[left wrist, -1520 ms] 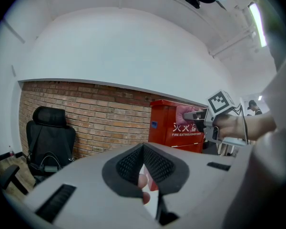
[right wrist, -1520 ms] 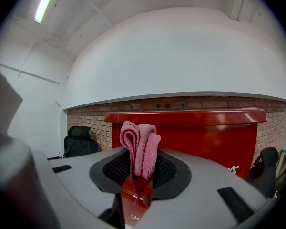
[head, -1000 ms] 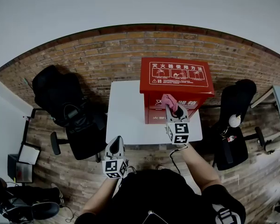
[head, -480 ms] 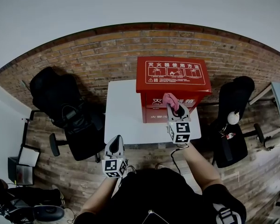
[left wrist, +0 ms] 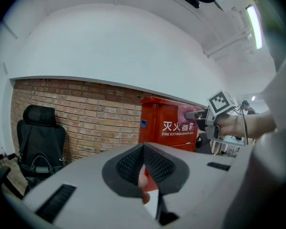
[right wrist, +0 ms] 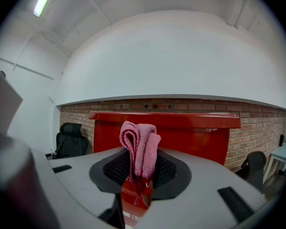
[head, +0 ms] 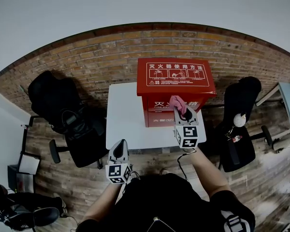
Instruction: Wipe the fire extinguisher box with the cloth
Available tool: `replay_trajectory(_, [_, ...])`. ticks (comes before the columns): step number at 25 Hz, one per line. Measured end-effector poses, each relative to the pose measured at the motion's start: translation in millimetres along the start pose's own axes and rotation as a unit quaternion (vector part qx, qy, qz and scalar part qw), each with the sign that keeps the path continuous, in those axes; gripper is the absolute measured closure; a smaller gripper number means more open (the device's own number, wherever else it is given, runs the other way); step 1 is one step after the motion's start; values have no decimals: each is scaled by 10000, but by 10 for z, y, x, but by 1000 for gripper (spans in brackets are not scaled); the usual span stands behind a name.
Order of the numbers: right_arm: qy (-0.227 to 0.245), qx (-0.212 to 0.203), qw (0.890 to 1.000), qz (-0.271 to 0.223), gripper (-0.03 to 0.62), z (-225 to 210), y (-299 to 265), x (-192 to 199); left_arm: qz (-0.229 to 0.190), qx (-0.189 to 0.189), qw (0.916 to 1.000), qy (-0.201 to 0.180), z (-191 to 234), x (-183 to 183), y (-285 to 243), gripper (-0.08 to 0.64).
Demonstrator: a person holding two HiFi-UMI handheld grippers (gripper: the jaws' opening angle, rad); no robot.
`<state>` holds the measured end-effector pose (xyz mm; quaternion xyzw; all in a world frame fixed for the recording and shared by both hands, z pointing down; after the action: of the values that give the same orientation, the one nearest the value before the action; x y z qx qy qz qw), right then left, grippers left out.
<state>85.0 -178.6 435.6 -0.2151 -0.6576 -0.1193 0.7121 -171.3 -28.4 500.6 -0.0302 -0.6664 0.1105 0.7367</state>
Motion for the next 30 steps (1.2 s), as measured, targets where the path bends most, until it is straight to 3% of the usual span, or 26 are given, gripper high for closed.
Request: replay_trajectory(30, [53,401,9992,19,481,-311,164,29,54,123,9999,11,-14,13,-93,541])
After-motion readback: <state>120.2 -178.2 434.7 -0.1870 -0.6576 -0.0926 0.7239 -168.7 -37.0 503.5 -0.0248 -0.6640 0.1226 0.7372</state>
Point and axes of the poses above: the fingertips, and each gripper's own axes: y backward along the fingers, z to its left, x out of its underside, the point moved 1 cm from there along y, backward along the fingers, and after that the axes turned 8 degrees about -x, right-handed, at the moved point
